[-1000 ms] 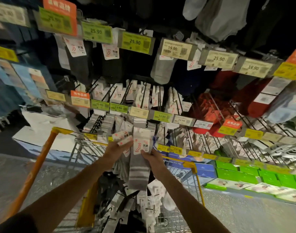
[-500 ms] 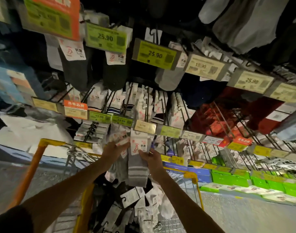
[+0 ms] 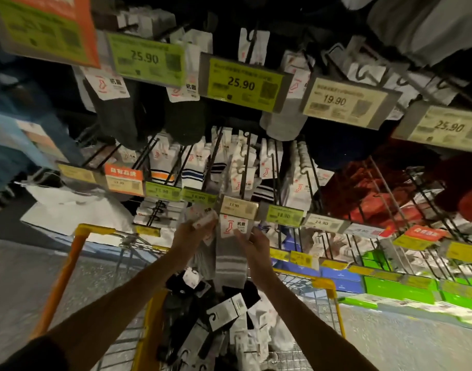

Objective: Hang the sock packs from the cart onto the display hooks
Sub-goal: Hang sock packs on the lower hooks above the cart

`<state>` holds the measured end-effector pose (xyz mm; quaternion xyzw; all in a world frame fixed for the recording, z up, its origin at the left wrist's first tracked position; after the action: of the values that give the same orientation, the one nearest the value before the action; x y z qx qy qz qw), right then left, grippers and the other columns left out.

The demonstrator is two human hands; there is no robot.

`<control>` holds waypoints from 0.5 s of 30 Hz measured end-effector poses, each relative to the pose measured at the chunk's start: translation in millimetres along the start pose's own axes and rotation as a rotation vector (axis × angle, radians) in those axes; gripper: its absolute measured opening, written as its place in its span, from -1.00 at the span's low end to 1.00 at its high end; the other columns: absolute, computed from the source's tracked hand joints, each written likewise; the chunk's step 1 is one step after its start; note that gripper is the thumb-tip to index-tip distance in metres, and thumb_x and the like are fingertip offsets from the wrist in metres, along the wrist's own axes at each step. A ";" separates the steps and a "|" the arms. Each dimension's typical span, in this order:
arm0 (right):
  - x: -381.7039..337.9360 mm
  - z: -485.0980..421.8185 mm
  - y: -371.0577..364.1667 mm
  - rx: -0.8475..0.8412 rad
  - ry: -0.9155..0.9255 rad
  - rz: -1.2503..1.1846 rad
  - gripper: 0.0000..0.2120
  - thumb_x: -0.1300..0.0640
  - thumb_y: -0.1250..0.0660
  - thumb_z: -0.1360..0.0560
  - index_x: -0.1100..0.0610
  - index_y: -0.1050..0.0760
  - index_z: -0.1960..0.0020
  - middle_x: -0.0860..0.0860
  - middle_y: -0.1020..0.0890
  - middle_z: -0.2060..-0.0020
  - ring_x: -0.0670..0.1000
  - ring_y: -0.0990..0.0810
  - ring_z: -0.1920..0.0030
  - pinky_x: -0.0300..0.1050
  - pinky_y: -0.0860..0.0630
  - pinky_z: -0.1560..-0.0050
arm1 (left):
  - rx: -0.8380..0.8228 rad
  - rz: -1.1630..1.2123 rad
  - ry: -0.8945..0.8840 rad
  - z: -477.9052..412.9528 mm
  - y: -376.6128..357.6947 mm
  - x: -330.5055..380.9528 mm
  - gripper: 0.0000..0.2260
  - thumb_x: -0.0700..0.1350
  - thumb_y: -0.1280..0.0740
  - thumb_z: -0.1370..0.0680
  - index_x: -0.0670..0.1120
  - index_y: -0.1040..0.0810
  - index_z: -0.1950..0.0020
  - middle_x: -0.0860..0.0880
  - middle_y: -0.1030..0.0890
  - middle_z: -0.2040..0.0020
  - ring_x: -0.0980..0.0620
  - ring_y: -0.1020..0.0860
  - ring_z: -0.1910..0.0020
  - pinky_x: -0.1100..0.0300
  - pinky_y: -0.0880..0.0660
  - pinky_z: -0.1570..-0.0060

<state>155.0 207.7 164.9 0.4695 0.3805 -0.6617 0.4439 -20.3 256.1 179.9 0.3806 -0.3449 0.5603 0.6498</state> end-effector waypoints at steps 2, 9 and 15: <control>-1.7 -5.1 -2.7 0.041 -0.012 0.006 -0.83 0.27 -0.40 -0.51 0.25 -0.59 -0.11 0.04 -0.73 0.07 0.00 -0.70 0.05 -0.18 -0.61 0.10 | 0.033 -0.030 0.014 -4.7 0.9 0.4 -0.80 0.02 -0.48 -0.49 -0.11 -0.64 0.09 -0.09 -0.68 0.14 -0.01 -0.63 0.16 0.18 -0.54 0.24; 3.2 -8.4 -7.4 0.108 0.024 0.070 -0.92 0.24 -0.41 -0.52 0.16 -0.61 -0.01 -0.11 -0.72 0.20 -0.19 -0.68 0.16 -0.33 -0.55 0.21 | 0.057 -0.084 0.040 -14.5 0.7 0.5 -0.80 0.05 -0.48 -0.48 -0.07 -0.62 0.13 -0.07 -0.67 0.18 -0.05 -0.62 0.15 0.16 -0.52 0.22; 13.4 -2.2 0.4 0.161 0.092 0.120 -0.93 0.20 -0.40 -0.53 0.09 -0.55 0.13 0.01 -0.70 0.18 0.01 -0.69 0.12 -0.06 -0.63 0.19 | 0.019 -0.071 0.043 -14.0 -10.7 -0.7 -0.88 -0.01 -0.45 -0.51 -0.01 -0.59 0.15 -0.03 -0.66 0.18 -0.01 -0.62 0.13 0.17 -0.51 0.20</control>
<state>153.8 206.5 151.5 0.5554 0.3171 -0.6403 0.4255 -9.5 267.2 171.5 0.3867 -0.3118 0.5481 0.6730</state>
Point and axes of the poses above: each hand's wrist, its own z-axis away from the middle knuckle, its own y-axis out of the back of the hand, x = y × z, the point moved 4 cm from there along -z, towards the middle knuckle
